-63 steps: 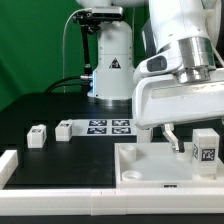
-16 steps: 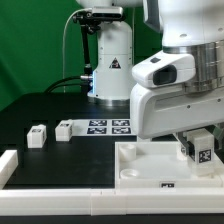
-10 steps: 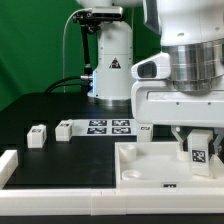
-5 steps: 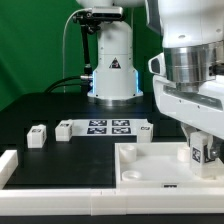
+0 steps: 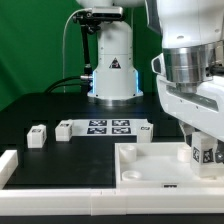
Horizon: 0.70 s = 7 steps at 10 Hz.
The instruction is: Assemble one leg
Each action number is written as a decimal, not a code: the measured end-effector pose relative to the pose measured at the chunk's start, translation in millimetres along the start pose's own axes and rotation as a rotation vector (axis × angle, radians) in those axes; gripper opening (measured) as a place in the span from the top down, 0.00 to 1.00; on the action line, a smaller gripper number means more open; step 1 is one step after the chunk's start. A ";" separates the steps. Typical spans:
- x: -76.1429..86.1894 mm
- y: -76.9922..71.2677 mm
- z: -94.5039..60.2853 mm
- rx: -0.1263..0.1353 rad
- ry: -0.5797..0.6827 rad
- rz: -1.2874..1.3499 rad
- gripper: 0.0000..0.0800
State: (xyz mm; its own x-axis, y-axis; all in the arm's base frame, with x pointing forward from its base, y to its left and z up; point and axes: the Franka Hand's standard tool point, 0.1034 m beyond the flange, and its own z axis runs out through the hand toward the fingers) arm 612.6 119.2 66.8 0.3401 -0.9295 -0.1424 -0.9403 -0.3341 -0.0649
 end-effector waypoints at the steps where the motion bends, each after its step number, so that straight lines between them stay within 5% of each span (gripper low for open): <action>1: -1.7 -0.3 0.1 0.000 0.000 -0.173 0.21; 7: -3.7 -3.1 -1.5 -0.007 0.002 -0.919 0.19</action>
Offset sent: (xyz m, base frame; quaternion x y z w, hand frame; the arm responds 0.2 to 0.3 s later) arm 0.0030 0.0068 0.0044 -0.0108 0.0003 -0.2824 0.9592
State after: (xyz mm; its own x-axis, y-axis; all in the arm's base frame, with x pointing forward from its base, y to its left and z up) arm 614.2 123.4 69.0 0.9540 -0.2977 -0.0358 -0.2997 -0.9428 -0.1459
